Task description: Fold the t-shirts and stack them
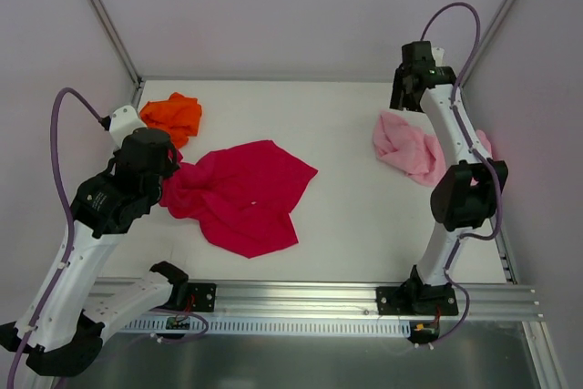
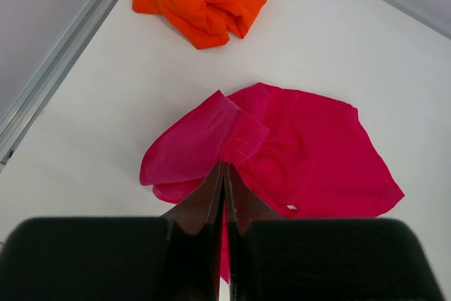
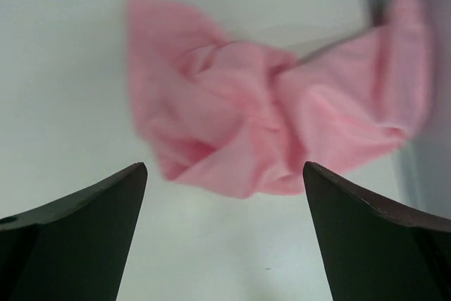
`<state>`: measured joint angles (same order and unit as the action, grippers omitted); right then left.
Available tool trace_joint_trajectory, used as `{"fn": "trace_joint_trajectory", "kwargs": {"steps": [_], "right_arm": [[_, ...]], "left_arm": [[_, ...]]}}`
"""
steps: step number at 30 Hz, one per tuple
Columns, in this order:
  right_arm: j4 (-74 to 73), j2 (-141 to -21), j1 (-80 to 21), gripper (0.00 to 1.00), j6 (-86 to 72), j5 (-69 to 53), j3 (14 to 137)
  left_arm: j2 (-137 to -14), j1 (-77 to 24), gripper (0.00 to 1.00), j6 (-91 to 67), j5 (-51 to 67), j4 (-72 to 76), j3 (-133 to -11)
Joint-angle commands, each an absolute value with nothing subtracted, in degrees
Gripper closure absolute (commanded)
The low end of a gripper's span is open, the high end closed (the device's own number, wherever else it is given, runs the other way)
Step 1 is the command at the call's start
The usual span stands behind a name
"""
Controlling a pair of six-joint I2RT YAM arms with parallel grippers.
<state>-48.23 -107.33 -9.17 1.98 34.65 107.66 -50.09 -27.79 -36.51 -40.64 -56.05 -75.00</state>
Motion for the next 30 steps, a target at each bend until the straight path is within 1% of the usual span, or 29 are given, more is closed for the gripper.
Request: {"fn": "trace_joint_trajectory", "kwargs": {"steps": [1, 2, 4, 7, 10, 12, 15, 16, 18, 22, 23, 25, 27, 30], "right_arm": [[-50.1, -112.5, -7.9, 0.00, 0.8, -6.8, 112.7], [-53.1, -117.5, -8.1, 0.00, 0.7, -14.9, 116.2], [-53.2, -121.4, -8.5, 0.00, 0.2, -17.7, 117.0], [-48.9, -123.3, -8.5, 0.00, 0.2, -23.4, 112.2], [-49.0, -126.8, -8.1, 0.00, -1.1, -29.4, 113.8], [-50.0, -130.0, -7.7, 0.00, -1.1, -30.5, 115.1], [-52.6, -131.9, -7.7, 0.00, -0.4, -25.4, 115.6], [-52.8, -131.7, -7.6, 0.00, -0.5, -21.6, 115.0], [-53.5, -131.5, -7.6, 0.00, 1.8, -18.6, 114.3], [-57.6, -131.9, -7.1, 0.00, 1.2, -8.0, 114.3], [-59.0, -132.2, -6.4, 0.00, 0.7, -1.6, 114.9], [-61.8, -132.8, -4.8, 0.00, 0.2, 5.1, 115.3], [-63.5, -132.9, -3.6, 0.00, 0.2, 8.4, 115.2], [-66.1, -131.7, -1.2, 0.00, -2.6, 17.0, 114.4]], "left_arm": [[-49.5, -28.2, 1.00, -37.3, -40.3, -54.2, -74.4], [-49.5, -28.2, 1.00, -37.4, -40.1, -54.1, -74.2], [-49.6, -28.2, 1.00, -37.8, -39.7, -54.1, -74.1], [-49.4, -28.2, 1.00, -38.0, -39.7, -54.5, -74.2], [-49.3, -28.3, 1.00, -38.1, -39.8, -54.8, -74.2], [-49.2, -28.2, 1.00, -38.1, -39.7, -54.7, -74.2], [-49.5, -28.2, 1.00, -38.4, -39.5, -54.4, -74.4], [-49.5, -28.3, 1.00, -38.4, -39.5, -54.3, -74.4], [-49.7, -28.2, 1.00, -38.7, -39.0, -54.2, -74.4], [-50.0, -28.3, 1.00, -38.9, -38.5, -54.1, -74.3], [-50.0, -28.2, 1.00, -38.9, -38.4, -54.1, -74.4], [-50.1, -28.3, 1.00, -38.7, -38.3, -54.1, -74.5], [-50.3, -28.2, 1.00, -38.3, -38.2, -54.1, -74.5], [-50.4, -28.2, 1.00, -38.1, -38.0, -54.0, -74.3]]}}
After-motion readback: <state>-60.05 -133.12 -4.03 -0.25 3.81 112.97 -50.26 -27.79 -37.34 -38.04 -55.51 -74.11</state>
